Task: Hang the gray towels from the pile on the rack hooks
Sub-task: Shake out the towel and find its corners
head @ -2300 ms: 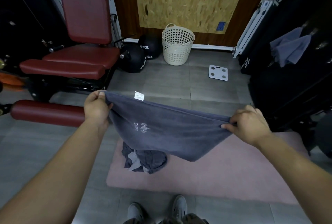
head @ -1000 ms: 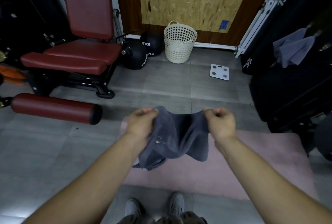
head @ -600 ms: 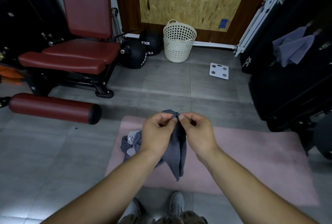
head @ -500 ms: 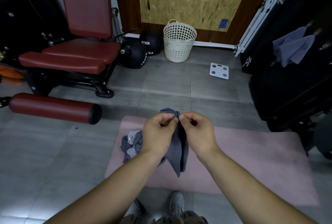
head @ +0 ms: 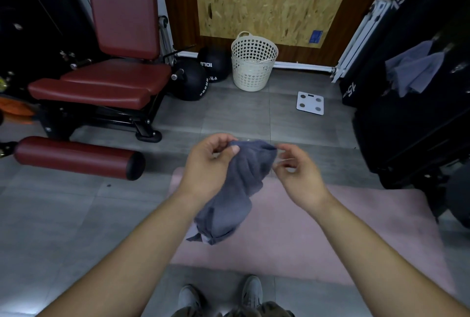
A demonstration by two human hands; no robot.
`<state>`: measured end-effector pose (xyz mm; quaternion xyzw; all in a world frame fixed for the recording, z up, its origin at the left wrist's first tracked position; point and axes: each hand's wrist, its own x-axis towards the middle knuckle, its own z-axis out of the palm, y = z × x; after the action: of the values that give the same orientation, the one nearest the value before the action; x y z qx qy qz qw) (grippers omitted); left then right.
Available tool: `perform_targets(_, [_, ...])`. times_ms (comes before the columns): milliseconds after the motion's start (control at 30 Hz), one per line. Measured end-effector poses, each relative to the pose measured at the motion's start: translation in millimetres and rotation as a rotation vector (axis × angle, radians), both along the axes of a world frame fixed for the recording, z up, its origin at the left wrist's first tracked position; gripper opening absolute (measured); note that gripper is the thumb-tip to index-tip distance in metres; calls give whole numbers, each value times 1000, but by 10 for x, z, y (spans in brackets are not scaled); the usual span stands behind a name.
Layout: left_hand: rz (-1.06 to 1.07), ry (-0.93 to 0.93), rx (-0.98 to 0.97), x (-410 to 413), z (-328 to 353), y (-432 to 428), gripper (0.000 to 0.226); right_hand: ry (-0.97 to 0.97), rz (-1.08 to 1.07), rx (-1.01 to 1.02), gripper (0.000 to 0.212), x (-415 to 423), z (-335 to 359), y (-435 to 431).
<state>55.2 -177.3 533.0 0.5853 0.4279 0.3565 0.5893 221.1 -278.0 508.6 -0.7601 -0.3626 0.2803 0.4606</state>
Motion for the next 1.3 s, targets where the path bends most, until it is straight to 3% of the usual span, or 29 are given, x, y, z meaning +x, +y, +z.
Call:
perform_targets(100, [-52,2,53,-55,190,104,19,-227,116,-164,51,284,-149,-48])
perform_targets(233, [-69,-30,70,-86,362,147,23,-237,191,-235,44,398,-269,-61])
perform_targets(367, [-50,-91,56,-97,440,217,20,-212,261,-172,10,348,-320,-87])
perform_targets(500, [28,-49,107,-229,396,415,17,-92,173,-113,17,319,-168,-122])
perform_targets(867, [125,-46,22,-302,307,582,19,-160,92,288,22,438,730,-6])
perform_targets(1033, [-71,119,127,-302,304,580,30,-183,95,347,27,525,844,-16])
perform_targets(1100, [-191,287,226,-321,344,539,26,-182,104,355,26,547,841,-26])
perform_targets(1133, [-261,395,299,-328,375,505,31,-175,100,362,26,557,829,-27])
perform_targets(1233, [-430,597,502,-312,397,461,75,-129,89,361,25,576,785,-25])
perform_targets(1300, [-480,695,542,-293,378,471,79,-91,105,324,25,586,744,-14])
